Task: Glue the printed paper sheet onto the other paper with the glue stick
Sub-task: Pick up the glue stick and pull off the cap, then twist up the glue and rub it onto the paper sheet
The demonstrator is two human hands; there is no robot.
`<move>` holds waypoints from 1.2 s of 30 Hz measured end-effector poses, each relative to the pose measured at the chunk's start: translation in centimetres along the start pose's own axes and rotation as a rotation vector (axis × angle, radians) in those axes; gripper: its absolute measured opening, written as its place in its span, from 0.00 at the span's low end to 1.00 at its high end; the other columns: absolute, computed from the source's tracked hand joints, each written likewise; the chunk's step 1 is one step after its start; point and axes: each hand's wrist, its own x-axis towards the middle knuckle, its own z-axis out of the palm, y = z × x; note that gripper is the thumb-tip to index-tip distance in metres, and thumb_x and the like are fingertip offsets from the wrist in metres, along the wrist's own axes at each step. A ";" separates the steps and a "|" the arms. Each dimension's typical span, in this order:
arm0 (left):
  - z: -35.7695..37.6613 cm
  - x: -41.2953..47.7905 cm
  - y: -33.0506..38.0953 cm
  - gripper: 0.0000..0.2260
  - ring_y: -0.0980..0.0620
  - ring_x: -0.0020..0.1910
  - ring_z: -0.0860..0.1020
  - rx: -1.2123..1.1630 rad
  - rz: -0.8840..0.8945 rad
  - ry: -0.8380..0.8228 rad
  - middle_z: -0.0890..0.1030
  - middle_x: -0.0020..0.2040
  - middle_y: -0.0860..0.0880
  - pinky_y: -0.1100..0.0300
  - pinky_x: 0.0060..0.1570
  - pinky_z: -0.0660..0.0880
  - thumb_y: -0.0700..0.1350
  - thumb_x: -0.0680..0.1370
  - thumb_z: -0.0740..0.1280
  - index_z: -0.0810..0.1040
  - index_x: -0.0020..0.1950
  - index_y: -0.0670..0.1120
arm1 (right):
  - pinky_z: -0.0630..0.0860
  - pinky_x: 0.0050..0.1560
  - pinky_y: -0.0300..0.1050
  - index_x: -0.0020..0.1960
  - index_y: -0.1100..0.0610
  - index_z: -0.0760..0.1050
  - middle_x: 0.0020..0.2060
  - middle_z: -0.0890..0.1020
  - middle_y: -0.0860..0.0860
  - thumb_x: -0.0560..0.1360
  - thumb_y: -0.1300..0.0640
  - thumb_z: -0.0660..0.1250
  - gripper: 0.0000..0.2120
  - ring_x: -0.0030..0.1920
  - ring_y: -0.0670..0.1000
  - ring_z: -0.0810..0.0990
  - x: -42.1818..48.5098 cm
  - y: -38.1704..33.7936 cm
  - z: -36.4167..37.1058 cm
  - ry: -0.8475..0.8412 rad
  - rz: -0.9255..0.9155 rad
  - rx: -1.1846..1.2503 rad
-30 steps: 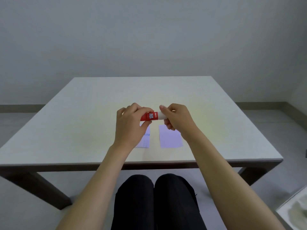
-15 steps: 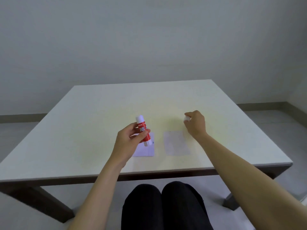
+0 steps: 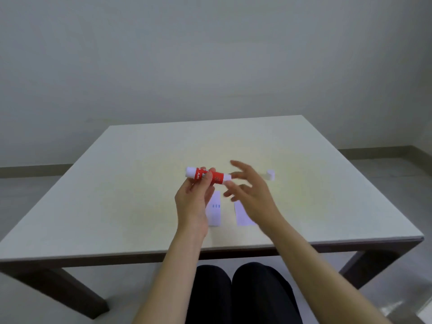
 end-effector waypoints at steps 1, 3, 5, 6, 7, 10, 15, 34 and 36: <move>0.4 -0.2 -0.2 0.04 0.50 0.57 0.81 -0.022 -0.004 0.014 0.86 0.49 0.50 0.55 0.59 0.76 0.42 0.73 0.71 0.83 0.47 0.47 | 0.77 0.39 0.38 0.60 0.54 0.74 0.47 0.81 0.53 0.76 0.61 0.66 0.13 0.34 0.48 0.81 -0.6 -0.4 0.8 -0.027 0.031 0.121; 0.9 -0.5 -0.3 0.06 0.53 0.55 0.82 -0.051 0.005 0.015 0.86 0.48 0.53 0.55 0.60 0.74 0.43 0.73 0.71 0.83 0.50 0.46 | 0.75 0.35 0.40 0.57 0.61 0.76 0.36 0.80 0.57 0.77 0.65 0.64 0.10 0.29 0.49 0.76 -1.0 -1.1 1.6 -0.002 0.077 0.290; 1.0 -0.5 0.1 0.06 0.55 0.51 0.83 -0.082 0.032 -0.005 0.86 0.46 0.53 0.60 0.55 0.76 0.43 0.74 0.70 0.82 0.50 0.45 | 0.71 0.31 0.40 0.56 0.62 0.77 0.30 0.77 0.56 0.77 0.64 0.64 0.08 0.26 0.49 0.72 -1.0 -1.6 1.6 0.005 0.072 0.331; 0.9 -0.4 0.3 0.05 0.55 0.50 0.84 -0.092 0.051 -0.022 0.87 0.45 0.52 0.63 0.51 0.77 0.42 0.74 0.70 0.82 0.49 0.46 | 0.70 0.30 0.39 0.55 0.61 0.77 0.28 0.77 0.54 0.77 0.63 0.64 0.07 0.25 0.49 0.71 -0.9 -1.8 1.6 -0.003 0.042 0.303; 0.7 -0.3 0.6 0.04 0.55 0.48 0.84 -0.095 0.069 -0.038 0.87 0.45 0.52 0.66 0.48 0.78 0.42 0.74 0.70 0.82 0.48 0.46 | 0.70 0.29 0.39 0.53 0.59 0.77 0.29 0.77 0.52 0.76 0.62 0.65 0.06 0.25 0.49 0.71 -0.9 -1.9 1.4 -0.008 0.000 0.251; 0.6 -0.4 0.9 0.03 0.54 0.49 0.84 -0.067 0.098 -0.064 0.87 0.45 0.51 0.65 0.49 0.76 0.43 0.74 0.70 0.83 0.46 0.47 | 0.73 0.32 0.40 0.53 0.53 0.76 0.37 0.80 0.46 0.74 0.61 0.68 0.09 0.28 0.49 0.74 -0.7 -2.2 1.0 0.024 -0.128 0.089; 0.7 -0.6 0.6 0.04 0.53 0.53 0.83 -0.023 0.108 -0.148 0.86 0.48 0.51 0.57 0.58 0.73 0.45 0.71 0.72 0.86 0.43 0.51 | 0.70 0.27 0.38 0.40 0.58 0.77 0.26 0.78 0.47 0.76 0.52 0.67 0.10 0.24 0.48 0.70 -0.6 -2.0 0.7 0.079 -0.002 0.293; -1.1 -0.2 0.3 0.07 0.54 0.55 0.82 0.081 0.145 -0.165 0.86 0.49 0.51 0.54 0.62 0.71 0.48 0.70 0.73 0.85 0.46 0.50 | 0.69 0.25 0.36 0.49 0.57 0.75 0.29 0.79 0.49 0.77 0.46 0.62 0.13 0.25 0.47 0.76 -1.3 -2.8 1.3 -0.050 0.097 0.109; -1.0 -0.1 0.3 0.07 0.54 0.54 0.82 0.077 0.143 -0.160 0.86 0.49 0.51 0.54 0.61 0.71 0.48 0.70 0.72 0.85 0.46 0.49 | 0.71 0.26 0.38 0.53 0.56 0.74 0.32 0.79 0.50 0.78 0.55 0.64 0.07 0.27 0.48 0.78 -1.4 -2.8 1.0 -0.056 0.018 0.144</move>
